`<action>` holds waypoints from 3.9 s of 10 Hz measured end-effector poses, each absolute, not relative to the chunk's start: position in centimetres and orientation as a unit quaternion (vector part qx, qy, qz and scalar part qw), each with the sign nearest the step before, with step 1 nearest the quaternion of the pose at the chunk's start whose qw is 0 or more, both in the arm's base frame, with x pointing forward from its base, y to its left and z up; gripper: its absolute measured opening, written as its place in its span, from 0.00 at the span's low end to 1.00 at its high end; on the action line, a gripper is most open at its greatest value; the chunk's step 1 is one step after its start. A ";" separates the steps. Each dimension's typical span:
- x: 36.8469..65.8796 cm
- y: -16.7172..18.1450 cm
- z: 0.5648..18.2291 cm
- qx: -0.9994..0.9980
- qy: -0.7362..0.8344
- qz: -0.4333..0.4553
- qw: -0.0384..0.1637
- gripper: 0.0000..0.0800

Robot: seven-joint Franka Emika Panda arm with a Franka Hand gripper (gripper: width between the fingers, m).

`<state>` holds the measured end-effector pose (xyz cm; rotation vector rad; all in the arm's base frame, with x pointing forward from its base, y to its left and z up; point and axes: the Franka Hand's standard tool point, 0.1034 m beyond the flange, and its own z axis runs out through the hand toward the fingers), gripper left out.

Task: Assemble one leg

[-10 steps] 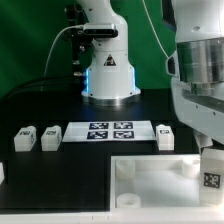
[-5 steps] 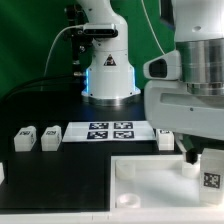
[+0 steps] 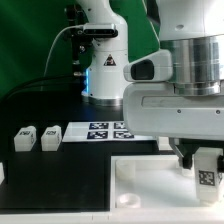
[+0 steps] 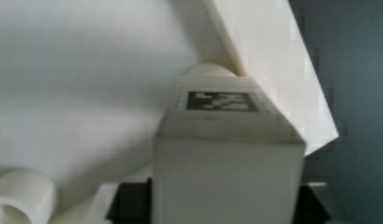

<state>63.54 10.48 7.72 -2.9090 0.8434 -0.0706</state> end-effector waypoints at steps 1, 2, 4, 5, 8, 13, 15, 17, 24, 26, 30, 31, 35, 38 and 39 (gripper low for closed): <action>63.5 10.5 7.7 -0.937 0.343 -0.019 0.058 0.36; 63.5 10.5 7.7 -0.919 0.389 -0.016 0.059 0.36; 63.7 10.5 7.4 -0.851 0.523 0.013 0.050 0.36; 63.7 10.5 7.3 -0.786 0.617 0.040 0.034 0.36; 63.4 11.3 7.5 -0.532 0.844 0.051 0.034 0.36; 62.1 11.5 7.3 -0.685 0.726 0.049 0.035 0.78; 61.6 12.2 7.4 -0.787 0.614 0.047 0.042 0.80; 61.6 11.9 7.4 -0.858 0.509 0.040 0.045 0.81; 62.8 11.7 7.1 -0.998 0.058 0.007 0.004 0.81; 62.8 11.6 7.1 -0.997 0.077 0.007 0.004 0.48; 62.8 11.9 7.1 -0.950 0.313 0.011 0.003 0.37; 63.2 12.4 7.3 -0.909 0.416 0.024 0.002 0.37; 63.6 13.0 6.9 -0.630 0.774 0.032 0.045 0.37; 63.2 12.5 7.0 -0.539 0.839 0.038 0.062 0.37; 63.2 12.5 6.9 -0.539 0.839 0.038 0.062 0.37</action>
Offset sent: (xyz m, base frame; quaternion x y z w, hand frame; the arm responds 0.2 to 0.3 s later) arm 0.0526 0.0181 0.0046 0.0137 -0.0235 0.3081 0.9510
